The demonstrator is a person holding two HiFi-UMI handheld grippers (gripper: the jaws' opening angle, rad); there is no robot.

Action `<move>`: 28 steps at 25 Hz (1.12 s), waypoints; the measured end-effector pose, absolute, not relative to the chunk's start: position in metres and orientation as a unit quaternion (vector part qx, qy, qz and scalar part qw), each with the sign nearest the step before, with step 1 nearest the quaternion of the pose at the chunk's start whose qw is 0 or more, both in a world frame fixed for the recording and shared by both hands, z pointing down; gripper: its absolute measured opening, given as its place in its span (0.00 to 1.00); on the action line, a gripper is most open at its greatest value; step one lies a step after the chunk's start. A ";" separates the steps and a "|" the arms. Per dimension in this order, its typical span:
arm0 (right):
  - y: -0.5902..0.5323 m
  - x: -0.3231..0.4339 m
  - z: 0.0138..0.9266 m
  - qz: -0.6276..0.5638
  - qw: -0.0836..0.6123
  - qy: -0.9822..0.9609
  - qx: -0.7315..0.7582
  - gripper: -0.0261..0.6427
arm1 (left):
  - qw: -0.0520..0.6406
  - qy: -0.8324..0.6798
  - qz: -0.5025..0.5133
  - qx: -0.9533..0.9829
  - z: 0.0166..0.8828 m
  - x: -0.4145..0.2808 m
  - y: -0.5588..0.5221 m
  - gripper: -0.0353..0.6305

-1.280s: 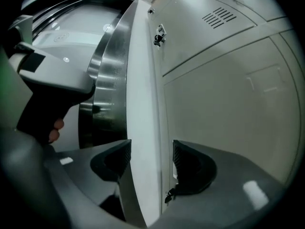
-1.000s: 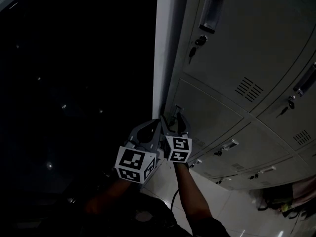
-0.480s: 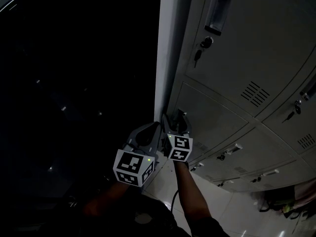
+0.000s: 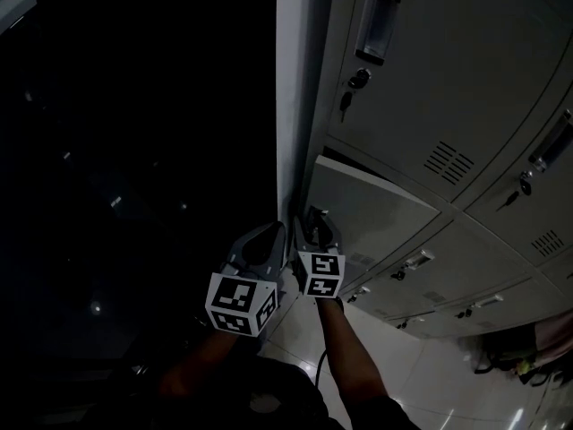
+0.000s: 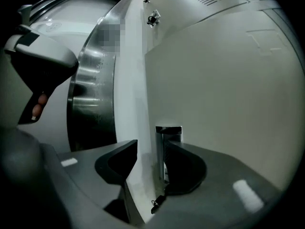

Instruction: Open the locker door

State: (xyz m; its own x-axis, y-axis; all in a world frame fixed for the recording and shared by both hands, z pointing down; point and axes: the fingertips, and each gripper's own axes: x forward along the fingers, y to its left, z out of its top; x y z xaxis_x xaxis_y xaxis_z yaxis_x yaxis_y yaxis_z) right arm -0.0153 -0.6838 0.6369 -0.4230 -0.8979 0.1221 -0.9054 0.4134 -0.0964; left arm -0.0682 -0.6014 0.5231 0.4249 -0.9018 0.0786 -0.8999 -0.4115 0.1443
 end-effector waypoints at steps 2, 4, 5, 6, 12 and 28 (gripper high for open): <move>-0.672 -0.018 0.637 0.076 0.030 -0.843 0.532 0.28 | 0.085 -0.539 -0.004 0.838 0.521 -0.068 -0.595 0.06; -0.661 -0.020 0.637 0.081 0.035 -0.845 0.528 0.28 | 0.088 -0.541 -0.001 0.836 0.521 -0.067 -0.587 0.06; -0.655 -0.021 0.637 0.082 0.038 -0.846 0.526 0.28 | 0.090 -0.542 0.001 0.835 0.521 -0.066 -0.582 0.06; -0.650 -0.022 0.637 0.083 0.041 -0.847 0.524 0.28 | 0.092 -0.543 0.002 0.834 0.522 -0.065 -0.578 0.06; -0.615 -0.017 0.637 0.079 0.049 -0.850 0.518 0.24 | 0.098 -0.546 0.000 0.832 0.523 -0.058 -0.554 0.06; -0.515 0.011 0.640 0.082 0.095 -0.856 0.502 0.20 | 0.134 -0.561 -0.011 0.817 0.518 -0.039 -0.476 0.06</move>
